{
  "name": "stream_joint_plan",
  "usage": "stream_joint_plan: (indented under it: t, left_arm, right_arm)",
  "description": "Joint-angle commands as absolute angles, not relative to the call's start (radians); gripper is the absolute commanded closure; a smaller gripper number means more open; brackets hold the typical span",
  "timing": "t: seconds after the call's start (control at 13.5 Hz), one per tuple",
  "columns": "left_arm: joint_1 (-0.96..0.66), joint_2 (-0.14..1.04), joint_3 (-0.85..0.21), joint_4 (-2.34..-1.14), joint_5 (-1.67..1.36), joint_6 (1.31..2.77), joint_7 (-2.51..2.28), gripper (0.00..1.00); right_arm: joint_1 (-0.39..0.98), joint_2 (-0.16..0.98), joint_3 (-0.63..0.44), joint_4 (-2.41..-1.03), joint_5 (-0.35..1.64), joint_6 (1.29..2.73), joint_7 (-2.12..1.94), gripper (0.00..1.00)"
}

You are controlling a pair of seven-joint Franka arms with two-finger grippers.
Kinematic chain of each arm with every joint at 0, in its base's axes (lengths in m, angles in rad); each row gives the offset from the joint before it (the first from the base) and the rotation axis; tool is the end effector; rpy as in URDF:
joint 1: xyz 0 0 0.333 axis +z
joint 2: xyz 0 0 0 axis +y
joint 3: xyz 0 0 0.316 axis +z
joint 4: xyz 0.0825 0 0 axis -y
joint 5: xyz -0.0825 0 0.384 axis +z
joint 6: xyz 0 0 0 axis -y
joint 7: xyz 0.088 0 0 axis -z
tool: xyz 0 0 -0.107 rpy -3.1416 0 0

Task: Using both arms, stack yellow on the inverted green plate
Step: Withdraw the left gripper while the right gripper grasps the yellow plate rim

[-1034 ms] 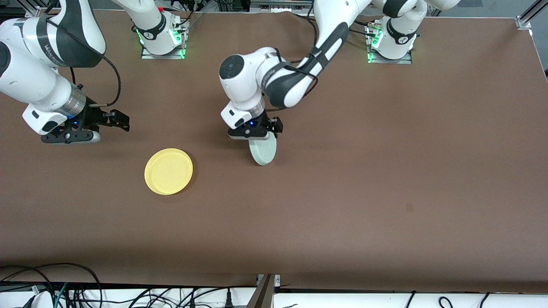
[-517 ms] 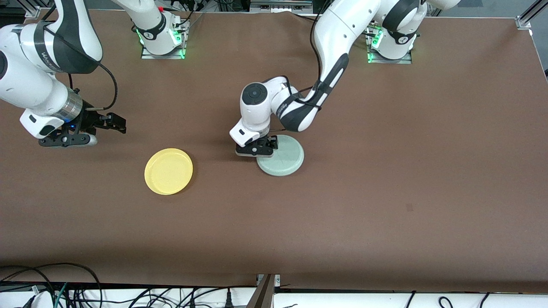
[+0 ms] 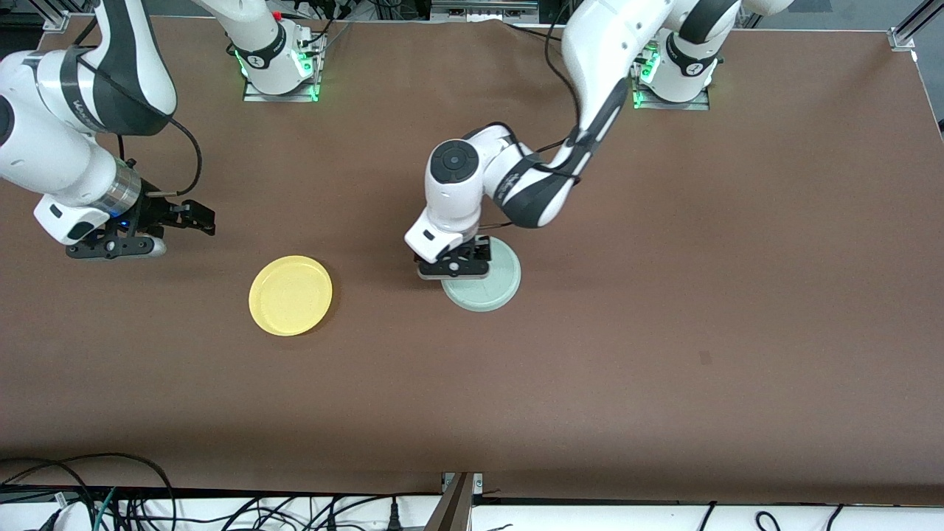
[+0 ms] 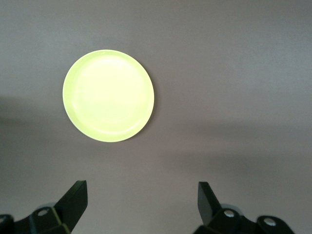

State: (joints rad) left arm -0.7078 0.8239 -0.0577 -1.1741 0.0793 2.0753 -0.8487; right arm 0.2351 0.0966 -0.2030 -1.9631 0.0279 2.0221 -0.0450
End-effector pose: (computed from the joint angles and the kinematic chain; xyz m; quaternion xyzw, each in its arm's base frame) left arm 0.5652 -0.5195 0.3039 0.9985 0.0338 0.0377 0.0182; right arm 0.5737 0.0223 0.4229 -0.9993 -0.0325 0.0177 0.0028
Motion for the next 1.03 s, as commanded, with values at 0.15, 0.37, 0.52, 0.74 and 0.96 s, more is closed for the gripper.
stream_joint_plan:
  t: [0.15, 0.37, 0.52, 0.74, 0.96]
  left_arm:
    - [-0.534, 0.626, -0.049, -1.210, 0.083, 1.771, -0.642, 0.00]
    - [-0.416, 0.531, -0.048, -1.212, 0.094, 1.651, -0.453, 0.00]
    - [-0.323, 0.471, -0.051, -1.212, 0.094, 1.597, -0.392, 0.00]
    - [-0.236, 0.407, -0.048, -1.207, 0.092, 1.539, -0.192, 0.00]
    - [-0.085, 0.307, -0.057, -1.291, 0.028, 1.531, 0.010, 0.00]
  right_arm:
    - [0.222, 0.269, -0.202, -1.956, 0.043, 2.234, -0.072, 0.00]
    - [0.224, 0.403, -0.201, -1.954, 0.141, 2.377, -0.093, 0.00]
    - [0.224, 0.469, -0.199, -1.956, 0.150, 2.443, -0.115, 0.03]
    - [0.222, 0.520, -0.198, -1.956, 0.152, 2.470, -0.117, 0.15]
    - [0.222, 0.549, -0.195, -1.953, 0.224, 2.471, -0.124, 0.24]
